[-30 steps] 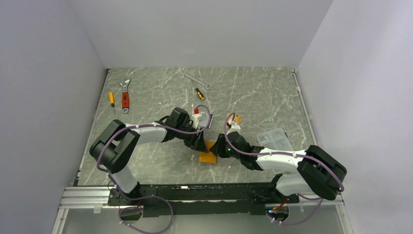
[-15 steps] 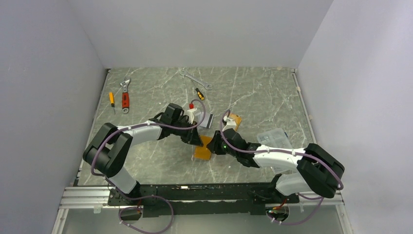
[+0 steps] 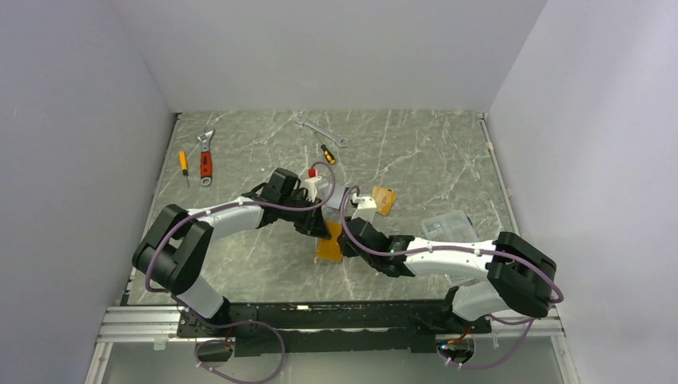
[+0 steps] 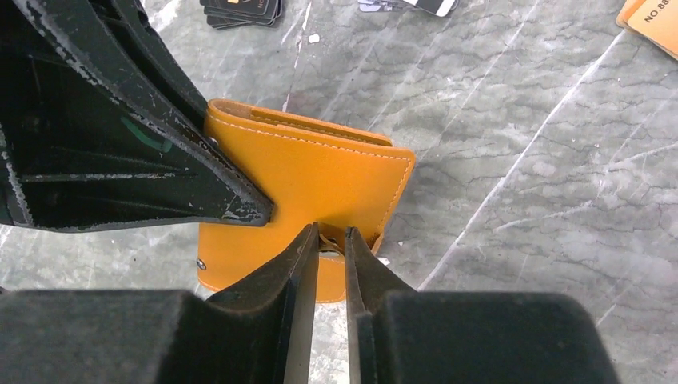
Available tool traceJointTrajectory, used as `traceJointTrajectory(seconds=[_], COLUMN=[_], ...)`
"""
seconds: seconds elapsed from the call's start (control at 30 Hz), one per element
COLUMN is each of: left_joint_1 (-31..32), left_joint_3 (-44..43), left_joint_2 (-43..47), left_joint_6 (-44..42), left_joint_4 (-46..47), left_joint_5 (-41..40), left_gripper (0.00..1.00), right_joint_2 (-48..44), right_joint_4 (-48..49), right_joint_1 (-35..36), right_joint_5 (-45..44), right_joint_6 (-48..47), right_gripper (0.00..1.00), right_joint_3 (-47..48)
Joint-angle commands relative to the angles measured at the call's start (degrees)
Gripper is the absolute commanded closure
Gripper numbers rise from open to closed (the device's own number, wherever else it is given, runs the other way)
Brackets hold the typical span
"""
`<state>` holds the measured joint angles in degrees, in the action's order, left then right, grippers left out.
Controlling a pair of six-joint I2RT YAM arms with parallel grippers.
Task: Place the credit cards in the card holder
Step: Open the card holder at the center of the board.
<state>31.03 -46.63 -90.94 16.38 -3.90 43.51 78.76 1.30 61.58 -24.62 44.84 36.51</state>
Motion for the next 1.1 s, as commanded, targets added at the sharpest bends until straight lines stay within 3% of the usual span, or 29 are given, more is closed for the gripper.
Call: traceJointTrajectory(seconds=[0.0,0.47,0.63,0.83,1.07], left_joint_1=[-2.16,-4.82,-4.76,-4.85,-6.57], left_joint_3=[-1.46,-0.24,-0.52,0.26,0.58], left_joint_2=[2.95,3.13,2.42,1.08,-0.74], left_joint_6=[-0.76,2.19,4.68,9.11,12.69], left_joint_4=[-0.16,1.29,1.94,3.44,6.07], left_joint_5=[-4.52,-4.66,-2.00,0.76,4.35], left_gripper=[1.00,1.00,1.00,1.00,1.00], right_joint_2=[-1.97,-9.20,-6.63,0.69,7.24], right_joint_4=[-8.31,-13.69,-9.17,6.98,5.67], right_joint_1=[1.65,3.16,4.86,9.40,10.46], right_joint_5=[-6.98,-11.22,-13.37,-16.09,-15.46], right_joint_6=[-0.65,0.42,-7.48,-23.95,-27.26], right_gripper=[1.00,1.00,0.67,0.53,0.47], right_joint_3=[-0.63,-3.68,1.72,3.10,8.71])
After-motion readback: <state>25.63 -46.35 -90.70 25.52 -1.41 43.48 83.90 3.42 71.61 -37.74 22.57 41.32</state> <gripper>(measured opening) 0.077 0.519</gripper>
